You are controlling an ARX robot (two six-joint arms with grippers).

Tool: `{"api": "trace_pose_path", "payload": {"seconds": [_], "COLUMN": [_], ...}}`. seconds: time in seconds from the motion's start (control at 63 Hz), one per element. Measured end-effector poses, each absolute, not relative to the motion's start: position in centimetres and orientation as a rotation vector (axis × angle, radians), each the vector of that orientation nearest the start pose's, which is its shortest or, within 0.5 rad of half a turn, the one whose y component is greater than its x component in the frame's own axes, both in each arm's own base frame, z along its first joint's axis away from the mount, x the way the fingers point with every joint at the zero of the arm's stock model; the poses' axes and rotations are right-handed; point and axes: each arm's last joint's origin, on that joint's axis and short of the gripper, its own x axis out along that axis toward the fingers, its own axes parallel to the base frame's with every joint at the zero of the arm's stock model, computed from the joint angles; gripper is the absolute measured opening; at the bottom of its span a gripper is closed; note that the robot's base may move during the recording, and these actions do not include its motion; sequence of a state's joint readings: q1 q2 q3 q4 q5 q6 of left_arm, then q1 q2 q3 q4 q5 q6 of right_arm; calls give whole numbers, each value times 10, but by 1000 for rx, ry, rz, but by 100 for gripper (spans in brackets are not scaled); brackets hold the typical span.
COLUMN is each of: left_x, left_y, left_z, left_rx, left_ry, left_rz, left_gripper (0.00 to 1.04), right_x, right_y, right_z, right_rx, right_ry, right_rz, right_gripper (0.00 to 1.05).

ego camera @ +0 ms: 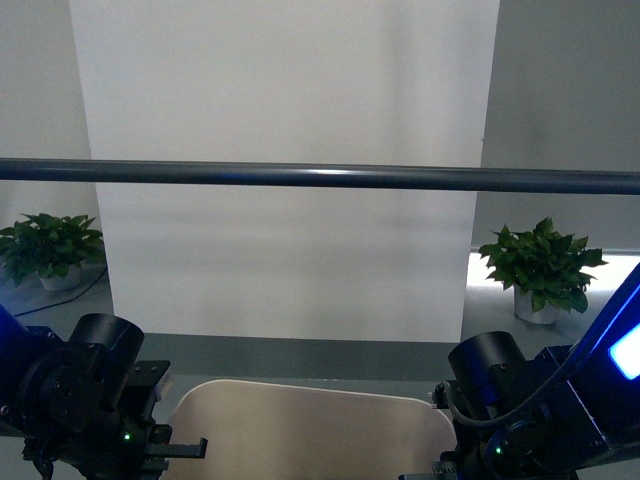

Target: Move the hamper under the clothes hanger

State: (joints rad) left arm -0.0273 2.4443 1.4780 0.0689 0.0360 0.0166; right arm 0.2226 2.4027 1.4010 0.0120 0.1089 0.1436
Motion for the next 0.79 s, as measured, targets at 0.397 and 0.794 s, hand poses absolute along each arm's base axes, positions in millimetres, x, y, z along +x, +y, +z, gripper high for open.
{"api": "trace_pose_path", "payload": {"seconds": [0.397,0.794], "left_x": [471,471], "left_y": [-12,-13], "left_z": [30,30], "left_rx": [10,11], "left_ry": [897,897], "left_rz": [-61,-66], "left_gripper": [4,4], "right_x": [440,440], "right_y": [98,97], "right_z": [27,27], "right_rx": [-33,-32], "right_ry": [981,981], "right_rz": [39,36], "right_gripper": [3,3]}}
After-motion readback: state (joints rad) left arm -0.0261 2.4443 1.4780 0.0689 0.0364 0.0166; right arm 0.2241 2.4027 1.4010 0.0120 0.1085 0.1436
